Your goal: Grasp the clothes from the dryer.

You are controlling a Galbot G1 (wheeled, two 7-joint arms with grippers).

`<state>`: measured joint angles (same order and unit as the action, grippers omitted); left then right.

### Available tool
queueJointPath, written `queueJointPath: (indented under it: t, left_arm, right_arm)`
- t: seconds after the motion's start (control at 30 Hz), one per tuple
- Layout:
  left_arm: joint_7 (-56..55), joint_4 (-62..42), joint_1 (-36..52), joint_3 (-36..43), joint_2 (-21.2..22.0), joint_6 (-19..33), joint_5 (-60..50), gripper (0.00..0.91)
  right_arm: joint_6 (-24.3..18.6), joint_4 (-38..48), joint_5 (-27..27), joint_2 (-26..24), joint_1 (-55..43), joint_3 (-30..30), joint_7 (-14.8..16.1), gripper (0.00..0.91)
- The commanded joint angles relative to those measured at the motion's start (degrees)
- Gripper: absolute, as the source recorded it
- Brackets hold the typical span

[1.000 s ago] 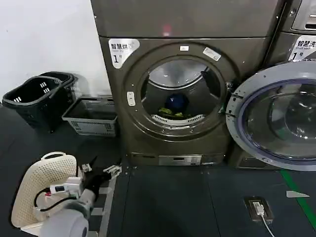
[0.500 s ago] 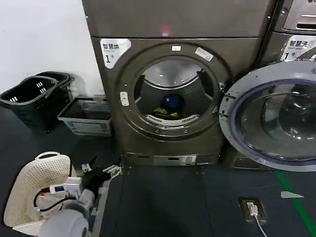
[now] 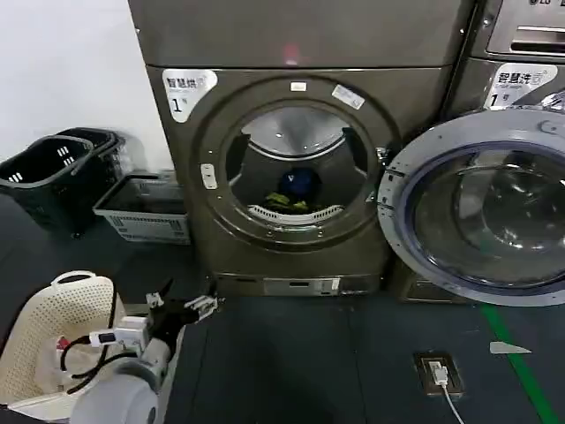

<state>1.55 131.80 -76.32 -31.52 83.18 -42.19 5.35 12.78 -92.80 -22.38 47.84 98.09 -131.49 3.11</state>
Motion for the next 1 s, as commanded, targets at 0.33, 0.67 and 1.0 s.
queueJointPath:
  t: [0.33,0.67,1.0]
  left_arm:
    - [-4.4,-0.3,0.7,0.5,-0.4,-2.8,6.0,0.907]
    - [-3.1,-0.8,0.8,0.6,-0.3,-2.8,2.1,0.907]
    - [-2.9,-0.9,0.9,0.7,-0.2,-2.8,1.4,0.907]
  right_arm:
    - [0.0,0.1,-0.1,0.2,-0.1,-0.2,0.0,0.907]
    - [0.0,0.3,0.0,0.2,0.0,-0.3,0.0,0.907]
    - [-0.1,0.3,0.0,0.7,0.0,-0.4,0.0,0.907]
